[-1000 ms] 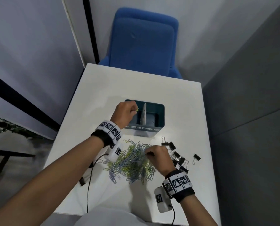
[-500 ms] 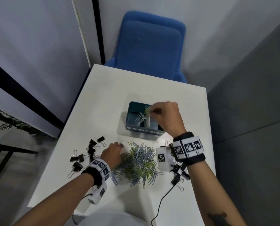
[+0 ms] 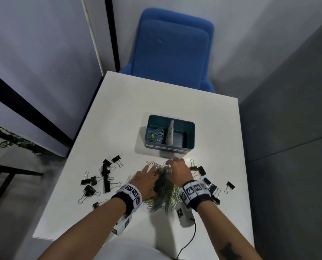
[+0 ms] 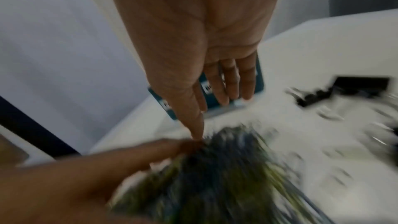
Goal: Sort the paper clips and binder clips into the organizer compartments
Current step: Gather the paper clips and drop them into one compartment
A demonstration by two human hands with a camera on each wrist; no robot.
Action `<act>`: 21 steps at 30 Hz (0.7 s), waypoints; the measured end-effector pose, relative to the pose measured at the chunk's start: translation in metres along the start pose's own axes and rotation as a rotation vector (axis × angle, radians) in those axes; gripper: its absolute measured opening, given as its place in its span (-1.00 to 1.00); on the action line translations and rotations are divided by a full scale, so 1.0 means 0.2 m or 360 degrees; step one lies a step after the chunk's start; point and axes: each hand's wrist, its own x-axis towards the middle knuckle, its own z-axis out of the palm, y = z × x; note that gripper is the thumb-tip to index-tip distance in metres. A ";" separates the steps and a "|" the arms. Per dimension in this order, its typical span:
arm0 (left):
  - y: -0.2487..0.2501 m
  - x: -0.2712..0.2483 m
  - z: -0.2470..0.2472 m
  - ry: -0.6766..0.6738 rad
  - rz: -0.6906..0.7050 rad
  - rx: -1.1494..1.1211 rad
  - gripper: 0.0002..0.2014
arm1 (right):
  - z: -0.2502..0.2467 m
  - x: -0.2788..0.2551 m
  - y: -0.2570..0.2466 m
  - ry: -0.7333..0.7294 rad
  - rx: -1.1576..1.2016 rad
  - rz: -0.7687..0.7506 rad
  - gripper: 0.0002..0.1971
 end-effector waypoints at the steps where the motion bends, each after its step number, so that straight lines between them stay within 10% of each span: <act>1: 0.01 -0.01 0.01 -0.0010 0.0032 0.0018 -0.15 | 0.08 -0.03 0.03 -0.0117 -0.0062 0.0033 -0.32; 5: 0.01 -0.03 0.04 0.0071 0.0080 0.0022 -0.23 | 0.31 -0.10 0.10 -0.0257 -0.0079 0.0067 -0.01; 15: 0.04 -0.04 -0.06 0.0301 0.0020 -0.0308 -0.89 | 0.34 -0.13 0.07 0.0102 0.0188 0.0033 -0.58; 21: 0.03 -0.07 -0.09 0.0353 -0.0152 -0.0664 -0.89 | 0.30 -0.15 0.08 0.0163 0.0300 -0.0005 -0.74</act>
